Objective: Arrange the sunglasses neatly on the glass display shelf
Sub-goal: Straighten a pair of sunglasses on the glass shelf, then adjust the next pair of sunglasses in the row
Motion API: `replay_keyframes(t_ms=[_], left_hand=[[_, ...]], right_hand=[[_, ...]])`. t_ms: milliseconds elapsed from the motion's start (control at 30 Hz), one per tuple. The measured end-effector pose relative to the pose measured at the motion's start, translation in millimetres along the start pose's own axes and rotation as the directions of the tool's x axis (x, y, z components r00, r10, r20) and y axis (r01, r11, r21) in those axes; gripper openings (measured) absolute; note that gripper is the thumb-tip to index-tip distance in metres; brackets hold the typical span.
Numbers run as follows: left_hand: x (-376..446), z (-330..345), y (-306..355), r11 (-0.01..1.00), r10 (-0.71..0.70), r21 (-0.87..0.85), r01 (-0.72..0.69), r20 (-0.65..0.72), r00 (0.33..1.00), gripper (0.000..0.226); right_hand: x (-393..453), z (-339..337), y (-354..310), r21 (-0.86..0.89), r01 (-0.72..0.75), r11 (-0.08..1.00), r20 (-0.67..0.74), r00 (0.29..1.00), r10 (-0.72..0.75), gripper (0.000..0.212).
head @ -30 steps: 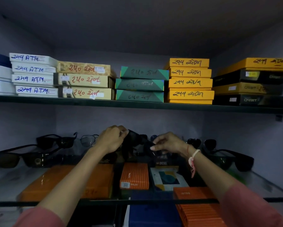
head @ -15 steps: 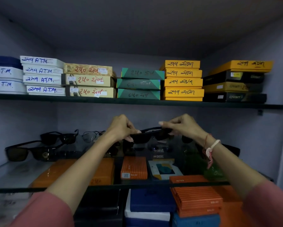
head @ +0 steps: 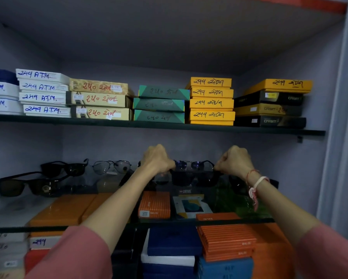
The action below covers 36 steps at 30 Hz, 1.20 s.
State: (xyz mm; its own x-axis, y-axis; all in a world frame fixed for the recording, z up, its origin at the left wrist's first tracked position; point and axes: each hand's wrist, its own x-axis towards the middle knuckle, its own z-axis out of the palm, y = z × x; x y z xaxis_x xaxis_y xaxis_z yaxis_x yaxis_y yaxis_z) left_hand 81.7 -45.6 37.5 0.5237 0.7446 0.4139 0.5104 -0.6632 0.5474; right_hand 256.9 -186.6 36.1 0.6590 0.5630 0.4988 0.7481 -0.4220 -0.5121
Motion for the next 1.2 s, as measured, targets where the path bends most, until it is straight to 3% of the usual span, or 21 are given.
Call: replay_keyframes(t_ms=[233, 500, 600, 700, 867, 1067, 1200], left_hand=[[3, 31, 4, 0.994, -0.110, 0.029, 0.108, 0.072, 0.991, 0.038], [11, 42, 3, 0.991, -0.131, 0.015, 0.131, 0.140, 0.981, 0.022], [13, 34, -6, 0.989, -0.147, 0.004, 0.148, 0.171, 0.974, 0.032], [14, 15, -24, 0.989, -0.145, 0.012, 0.145, 0.084, 0.986, 0.038], [12, -20, -67, 0.961, -0.161, 0.218, 0.170, -0.062, 0.985, 0.025], [7, -40, -108, 0.926, -0.199, 0.341, 0.161, 0.080, 0.977, 0.039], [7, -45, -125, 0.940, -0.192, 0.309, 0.144, 0.132, 0.972, 0.027]], right_hand=[[2, 6, 10, -0.113, -0.055, 0.992, 0.083, 0.994, 0.064, 0.025], [10, 16, 13, -0.253, -0.040, 0.967, 0.179, 0.980, 0.088, 0.027], [11, 17, 3, -0.298, -0.035, 0.954, 0.163, 0.983, 0.087, 0.038], [10, 23, -20, -0.256, 0.013, 0.967, 0.114, 0.993, 0.017, 0.039], [4, 51, -76, -0.110, 0.111, 0.988, 0.159, 0.983, -0.093, 0.024], [-10, 101, -124, -0.023, 0.109, 0.994, 0.287, 0.953, -0.098, 0.040], [-19, 124, -143, -0.099, 0.097, 0.990, 0.305, 0.950, -0.063, 0.058]])
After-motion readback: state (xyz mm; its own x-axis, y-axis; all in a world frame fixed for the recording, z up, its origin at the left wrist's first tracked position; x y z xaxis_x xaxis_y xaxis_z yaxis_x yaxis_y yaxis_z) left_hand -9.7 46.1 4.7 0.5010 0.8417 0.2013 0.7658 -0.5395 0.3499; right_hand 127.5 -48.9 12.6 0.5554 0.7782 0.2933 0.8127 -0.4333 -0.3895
